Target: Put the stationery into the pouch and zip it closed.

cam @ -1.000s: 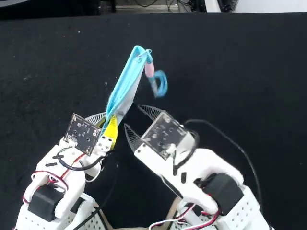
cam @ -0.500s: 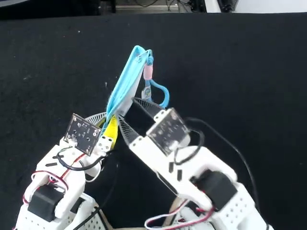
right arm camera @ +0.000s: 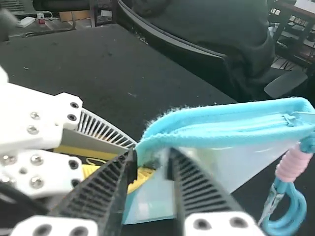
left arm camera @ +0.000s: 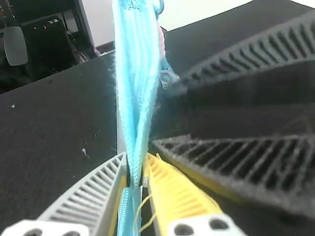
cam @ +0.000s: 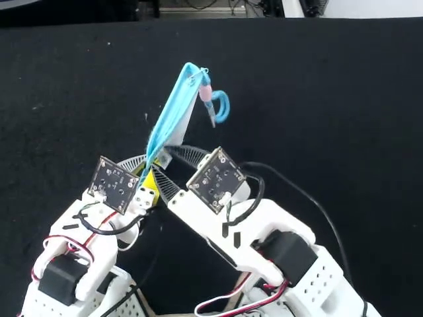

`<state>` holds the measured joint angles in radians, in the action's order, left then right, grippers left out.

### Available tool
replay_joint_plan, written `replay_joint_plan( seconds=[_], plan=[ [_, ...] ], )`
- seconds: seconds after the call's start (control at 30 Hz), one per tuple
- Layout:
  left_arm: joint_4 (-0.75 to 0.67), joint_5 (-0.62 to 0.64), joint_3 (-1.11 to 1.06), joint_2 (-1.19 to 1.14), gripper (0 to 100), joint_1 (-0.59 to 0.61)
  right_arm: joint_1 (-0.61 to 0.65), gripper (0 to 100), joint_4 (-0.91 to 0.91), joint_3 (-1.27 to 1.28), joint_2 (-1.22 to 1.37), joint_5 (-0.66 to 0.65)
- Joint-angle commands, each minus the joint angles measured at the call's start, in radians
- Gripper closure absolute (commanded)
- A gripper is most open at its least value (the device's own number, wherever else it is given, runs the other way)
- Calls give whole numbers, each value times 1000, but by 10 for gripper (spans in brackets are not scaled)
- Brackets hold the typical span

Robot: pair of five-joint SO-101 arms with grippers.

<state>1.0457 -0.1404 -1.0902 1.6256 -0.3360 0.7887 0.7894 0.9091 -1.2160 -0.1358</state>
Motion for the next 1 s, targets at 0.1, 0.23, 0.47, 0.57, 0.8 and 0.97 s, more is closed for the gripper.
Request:
replay_joint_plan(
  seconds=[0.1,0.23,0.47,0.57,0.8,0.97],
  plan=[
    [-12,-2,5,-6,970,-4,-123,988,-9,-71,-10,0],
    [-18,-6,4,-6,970,12,-238,988,66,-79,-133,5],
    [-89,-5,8,-6,970,143,-442,987,150,22,-374,-3],
    [-129,-5,18,-6,970,214,-572,985,132,107,-386,5],
    [-141,-8,173,-18,970,378,-686,982,172,145,-228,6],
    [-155,-68,223,-21,970,387,-694,841,176,157,-105,5]
  ],
)
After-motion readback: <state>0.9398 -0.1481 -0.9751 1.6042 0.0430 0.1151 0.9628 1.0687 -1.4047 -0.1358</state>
